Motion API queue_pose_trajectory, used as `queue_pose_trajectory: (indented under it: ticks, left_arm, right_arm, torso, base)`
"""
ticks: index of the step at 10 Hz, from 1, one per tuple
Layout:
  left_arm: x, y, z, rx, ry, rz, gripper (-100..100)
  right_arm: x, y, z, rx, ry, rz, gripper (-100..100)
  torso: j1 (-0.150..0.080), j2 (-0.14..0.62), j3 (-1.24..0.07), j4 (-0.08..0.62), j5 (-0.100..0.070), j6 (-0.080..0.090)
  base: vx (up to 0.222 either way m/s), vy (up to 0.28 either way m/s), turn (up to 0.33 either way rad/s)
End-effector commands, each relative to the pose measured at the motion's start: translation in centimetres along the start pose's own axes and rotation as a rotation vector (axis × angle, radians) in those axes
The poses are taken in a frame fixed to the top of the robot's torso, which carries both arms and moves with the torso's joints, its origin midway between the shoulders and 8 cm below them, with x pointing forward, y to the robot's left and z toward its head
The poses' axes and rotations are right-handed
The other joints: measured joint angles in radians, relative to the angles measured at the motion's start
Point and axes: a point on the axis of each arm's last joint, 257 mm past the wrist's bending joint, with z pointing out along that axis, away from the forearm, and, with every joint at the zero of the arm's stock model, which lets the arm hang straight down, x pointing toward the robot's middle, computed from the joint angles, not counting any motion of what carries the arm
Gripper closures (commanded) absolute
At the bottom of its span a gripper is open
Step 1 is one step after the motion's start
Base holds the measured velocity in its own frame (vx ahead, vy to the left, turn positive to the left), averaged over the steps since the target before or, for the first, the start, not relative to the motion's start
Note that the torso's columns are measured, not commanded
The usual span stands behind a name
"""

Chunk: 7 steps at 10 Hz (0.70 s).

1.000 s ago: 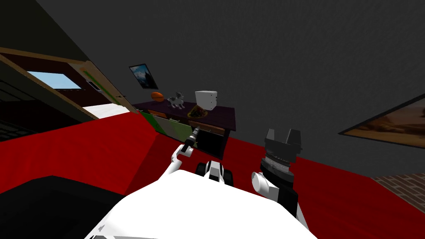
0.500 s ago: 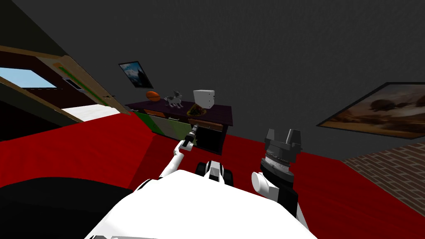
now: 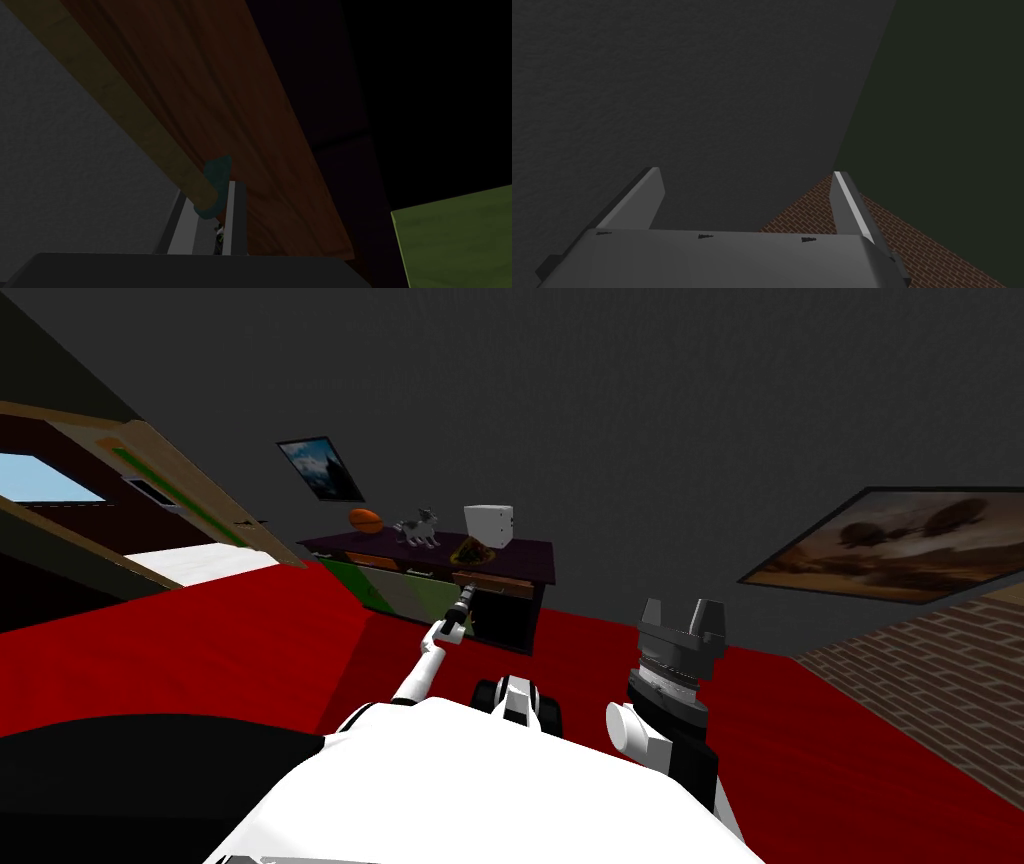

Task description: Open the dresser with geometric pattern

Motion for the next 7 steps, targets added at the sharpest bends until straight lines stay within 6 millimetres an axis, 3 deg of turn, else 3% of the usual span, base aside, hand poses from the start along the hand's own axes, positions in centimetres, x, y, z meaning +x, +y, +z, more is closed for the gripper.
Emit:
queue_pose_trajectory:
  ticks: [1, 3, 4, 5, 6, 7]
  left_arm:
    - [-1.7, 0.7, 1.2, -0.007, -0.033, 0.014, 100]
    - [-1.7, 2.3, 1.8, -0.044, -0.036, 0.002, 100]
    - [-2.8, 1.3, 3.2, -0.022, -0.062, 0.007, 100]
    - [-3.4, 1.5, 3.8, -0.03, -0.077, -0.005, 100]
    - [-2.8, 2.8, 3.6, -0.059, -0.065, -0.01, 100]
    - [-4.0, 1.7, 4.8, -0.035, -0.091, -0.007, 100]
  right_arm:
    - [0.0, 0.0, 0.0, 0.0, 0.0, 0.0, 0]
    - [0.0, 0.0, 0.0, 0.0, 0.0, 0.0, 0]
    - [0.0, 0.0, 0.0, 0.0, 0.0, 0.0, 0]
    - [0.0, 0.0, 0.0, 0.0, 0.0, 0.0, 0]
    - [0.0, 0.0, 0.0, 0.0, 0.0, 0.0, 0]
    - [0.0, 0.0, 0.0, 0.0, 0.0, 0.0, 0]
  torso:
    - [0.002, -0.006, -0.004, -0.002, 0.001, -0.001]
    - [-0.001, 0.002, 0.001, 0.002, -0.001, 0.0]
    - [0.0, -0.001, -0.001, 0.0, -0.001, -0.002]
    - [0.0, 0.003, 0.001, 0.001, 0.0, 0.001]
    - [-0.002, 0.003, 0.001, 0.003, -0.002, 0.001]
    - [-0.003, -0.002, -0.002, 0.001, -0.002, -0.001]
  base:
    - [-0.134, -0.001, -0.195]
    - [-0.124, 0.004, -0.081]
    - [-0.175, 0.016, -0.161]
    - [-0.177, 0.012, -0.13]
    - [-0.063, 0.001, -0.02]
    - [-0.139, -0.008, -0.185]
